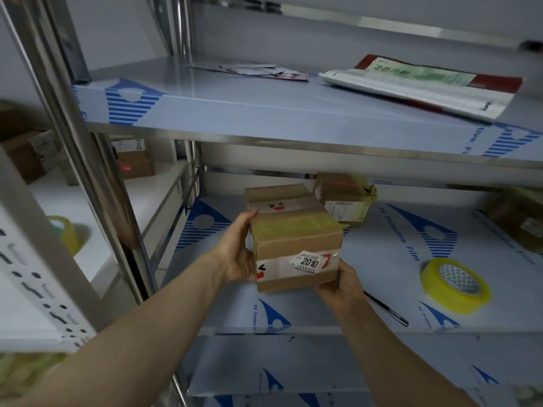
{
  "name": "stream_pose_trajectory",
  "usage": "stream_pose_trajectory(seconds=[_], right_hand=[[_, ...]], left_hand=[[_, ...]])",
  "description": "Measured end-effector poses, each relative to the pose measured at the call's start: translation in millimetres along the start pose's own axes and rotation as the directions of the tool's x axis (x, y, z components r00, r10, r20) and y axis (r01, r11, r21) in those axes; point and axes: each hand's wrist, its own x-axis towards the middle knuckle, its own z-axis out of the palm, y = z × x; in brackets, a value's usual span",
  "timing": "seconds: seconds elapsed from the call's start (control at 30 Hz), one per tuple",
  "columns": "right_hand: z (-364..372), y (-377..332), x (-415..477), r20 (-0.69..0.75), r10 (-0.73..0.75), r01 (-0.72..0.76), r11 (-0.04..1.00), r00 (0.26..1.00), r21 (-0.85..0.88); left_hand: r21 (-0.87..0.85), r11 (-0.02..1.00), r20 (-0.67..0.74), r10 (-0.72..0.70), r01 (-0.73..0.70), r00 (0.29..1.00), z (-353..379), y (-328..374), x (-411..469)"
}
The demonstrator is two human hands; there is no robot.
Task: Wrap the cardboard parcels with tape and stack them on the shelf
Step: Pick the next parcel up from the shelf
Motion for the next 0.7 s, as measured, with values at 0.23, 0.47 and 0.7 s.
stream_pose_trajectory(seconds=[0.23, 0.47, 0.7], right_hand=[[13, -22, -23, 0.145, -0.741, 0.591, 0.385, 0.656, -0.708], [38, -8, -24, 0.813, -0.211, 0.401, -0.786, 0.542, -0.471], [20, -34, -26, 0.673, -0.396, 0.634, -0.246, 0.625, -0.733]], left_hand=[[0.028, 0.999, -0.201, -0.021, 0.027, 0.979, 8, 22, 1], [0.112, 0.988, -0.301, -0.07, 0.108, 0.951, 46, 29, -5], [-0.004, 0.968, -0.504, 0.214, -0.25, 0.837, 14, 37, -3]])
